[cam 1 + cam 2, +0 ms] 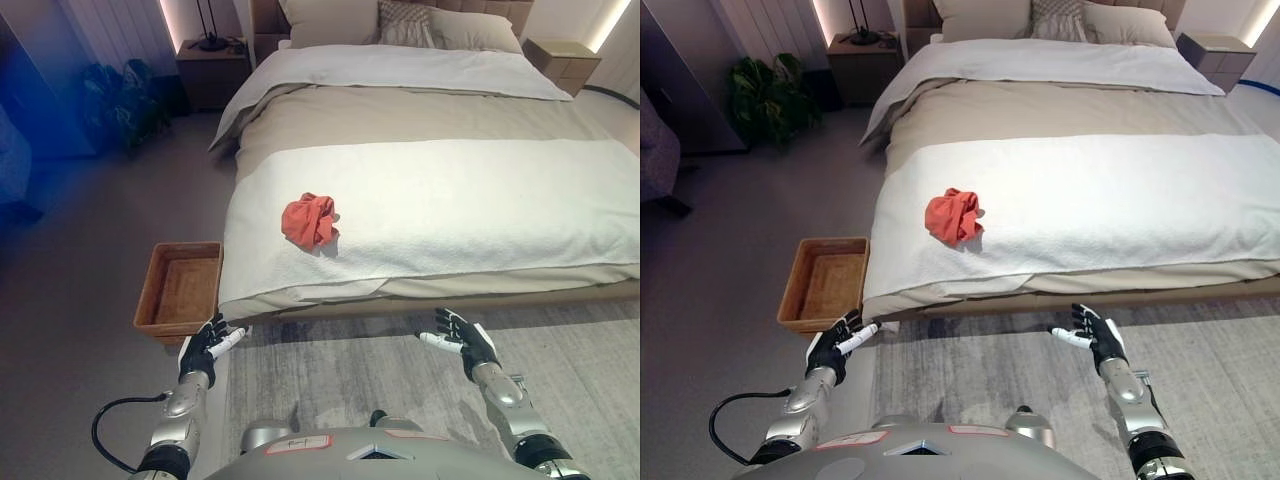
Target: Put the clothes on the bed into the basket.
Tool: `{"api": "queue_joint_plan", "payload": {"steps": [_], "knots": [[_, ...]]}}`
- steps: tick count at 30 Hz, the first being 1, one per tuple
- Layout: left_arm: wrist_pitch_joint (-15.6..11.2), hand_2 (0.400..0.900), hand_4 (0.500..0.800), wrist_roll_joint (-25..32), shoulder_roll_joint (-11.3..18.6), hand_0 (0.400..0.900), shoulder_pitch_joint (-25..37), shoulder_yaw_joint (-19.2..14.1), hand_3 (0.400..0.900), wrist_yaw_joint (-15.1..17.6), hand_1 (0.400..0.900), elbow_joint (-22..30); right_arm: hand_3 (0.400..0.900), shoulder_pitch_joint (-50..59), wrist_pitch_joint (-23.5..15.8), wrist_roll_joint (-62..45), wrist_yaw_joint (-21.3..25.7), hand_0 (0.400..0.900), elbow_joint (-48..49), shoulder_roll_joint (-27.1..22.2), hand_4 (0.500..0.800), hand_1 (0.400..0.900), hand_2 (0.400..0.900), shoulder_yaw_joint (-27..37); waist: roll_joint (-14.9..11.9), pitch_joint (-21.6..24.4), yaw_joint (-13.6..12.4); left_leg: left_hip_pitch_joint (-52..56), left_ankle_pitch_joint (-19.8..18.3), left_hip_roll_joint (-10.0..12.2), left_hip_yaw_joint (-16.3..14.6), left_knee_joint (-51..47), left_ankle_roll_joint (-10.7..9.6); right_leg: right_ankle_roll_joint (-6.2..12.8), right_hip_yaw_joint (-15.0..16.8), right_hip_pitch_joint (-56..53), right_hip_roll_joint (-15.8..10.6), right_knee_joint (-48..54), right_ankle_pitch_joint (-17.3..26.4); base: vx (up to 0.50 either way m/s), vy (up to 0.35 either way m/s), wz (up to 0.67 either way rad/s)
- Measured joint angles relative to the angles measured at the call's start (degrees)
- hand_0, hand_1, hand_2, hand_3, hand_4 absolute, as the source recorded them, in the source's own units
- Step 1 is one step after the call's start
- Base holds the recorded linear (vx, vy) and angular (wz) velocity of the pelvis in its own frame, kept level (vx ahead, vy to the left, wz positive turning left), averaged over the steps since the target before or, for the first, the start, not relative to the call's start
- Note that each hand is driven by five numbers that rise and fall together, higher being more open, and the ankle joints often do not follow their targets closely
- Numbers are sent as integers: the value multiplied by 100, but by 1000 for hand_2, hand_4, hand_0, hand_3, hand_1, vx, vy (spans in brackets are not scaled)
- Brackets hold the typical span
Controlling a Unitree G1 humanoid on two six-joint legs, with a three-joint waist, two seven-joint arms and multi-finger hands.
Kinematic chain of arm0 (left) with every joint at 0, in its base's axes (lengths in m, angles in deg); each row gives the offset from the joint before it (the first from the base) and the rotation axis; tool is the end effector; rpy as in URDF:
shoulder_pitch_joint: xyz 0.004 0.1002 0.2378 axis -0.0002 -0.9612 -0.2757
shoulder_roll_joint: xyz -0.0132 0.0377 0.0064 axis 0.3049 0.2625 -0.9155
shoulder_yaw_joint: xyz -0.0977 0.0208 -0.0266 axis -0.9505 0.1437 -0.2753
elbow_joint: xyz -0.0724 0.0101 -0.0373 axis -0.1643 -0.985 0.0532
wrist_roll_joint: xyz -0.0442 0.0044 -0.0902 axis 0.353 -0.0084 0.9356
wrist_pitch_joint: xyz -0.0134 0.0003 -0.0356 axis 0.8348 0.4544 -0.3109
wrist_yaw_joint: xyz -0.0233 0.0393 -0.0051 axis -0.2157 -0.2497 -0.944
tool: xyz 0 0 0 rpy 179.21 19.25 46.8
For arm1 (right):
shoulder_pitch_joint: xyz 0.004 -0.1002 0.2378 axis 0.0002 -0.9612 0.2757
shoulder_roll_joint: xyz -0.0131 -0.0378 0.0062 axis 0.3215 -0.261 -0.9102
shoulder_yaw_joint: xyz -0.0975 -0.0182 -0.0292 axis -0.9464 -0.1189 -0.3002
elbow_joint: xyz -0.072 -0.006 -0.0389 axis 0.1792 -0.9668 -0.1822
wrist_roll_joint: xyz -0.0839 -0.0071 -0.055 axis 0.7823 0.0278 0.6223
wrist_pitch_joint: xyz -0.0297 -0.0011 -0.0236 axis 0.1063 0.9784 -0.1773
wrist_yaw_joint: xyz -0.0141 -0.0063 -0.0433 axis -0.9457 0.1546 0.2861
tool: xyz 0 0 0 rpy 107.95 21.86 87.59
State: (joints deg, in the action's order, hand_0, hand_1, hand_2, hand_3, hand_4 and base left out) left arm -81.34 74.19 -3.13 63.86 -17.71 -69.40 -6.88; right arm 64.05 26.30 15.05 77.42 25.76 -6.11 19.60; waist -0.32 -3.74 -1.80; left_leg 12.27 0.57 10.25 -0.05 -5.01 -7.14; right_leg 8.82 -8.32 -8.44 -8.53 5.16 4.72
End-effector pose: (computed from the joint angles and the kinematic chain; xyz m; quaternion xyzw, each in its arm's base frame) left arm 0.1015 0.2361 -0.0814 -0.0099 0.3571 0.1428 0.9230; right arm 0.1088 -0.2588 -0.0703 -0.1260 0.3652 -0.0390 0.9215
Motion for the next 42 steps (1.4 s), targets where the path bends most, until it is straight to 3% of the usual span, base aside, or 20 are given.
{"api": "queue_joint_plan", "payload": {"steps": [23,32,38,39,40,42], "knots": [[0,900,800,48,1,900,0,-3,900,4,900,0,900,0,0,0,-2,900,1,0,800,900,900,0,-16,0,-1,-19,-4,-12,-16,-19,-4,12,21,33,-11,-16,-14,4,9,0],[0,900,800,51,39,900,1,-8,900,7,900,0,900,25,2,0,-2,900,0,26,800,900,900,0,-97,-20,-2,-39,-25,-155,-63,-19,12,4,137,131,-145,-114,-5,10,118,-3],[0,900,800,53,94,900,36,-4,900,3,900,1,900,73,66,-2,0,900,-4,70,800,900,900,5,-211,-61,-8,-4,-71,-471,-107,0,157,52,203,250,-467,-374,-77,27,206,6],[0,900,800,52,104,900,74,-5,900,1,900,2,900,88,73,-6,1,900,-8,85,800,900,900,5,-271,-89,-14,-8,-86,-607,-111,70,240,61,236,320,-600,-536,-135,-31,247,16],[6,900,800,51,109,900,138,4,900,1,900,0,900,109,76,-10,14,900,-24,104,800,900,900,15,-384,-168,2,-61,-184,-822,-85,216,514,74,230,359,-815,-739,-188,-49,249,12],[10,900,800,50,143,900,211,49,900,7,900,39,900,155,91,-14,11,900,-145,145,800,900,900,13,-465,-199,-9,-162,-275,-1079,-70,403,573,-18,323,548,-1075,-1128,-289,-27,254,4]]}}
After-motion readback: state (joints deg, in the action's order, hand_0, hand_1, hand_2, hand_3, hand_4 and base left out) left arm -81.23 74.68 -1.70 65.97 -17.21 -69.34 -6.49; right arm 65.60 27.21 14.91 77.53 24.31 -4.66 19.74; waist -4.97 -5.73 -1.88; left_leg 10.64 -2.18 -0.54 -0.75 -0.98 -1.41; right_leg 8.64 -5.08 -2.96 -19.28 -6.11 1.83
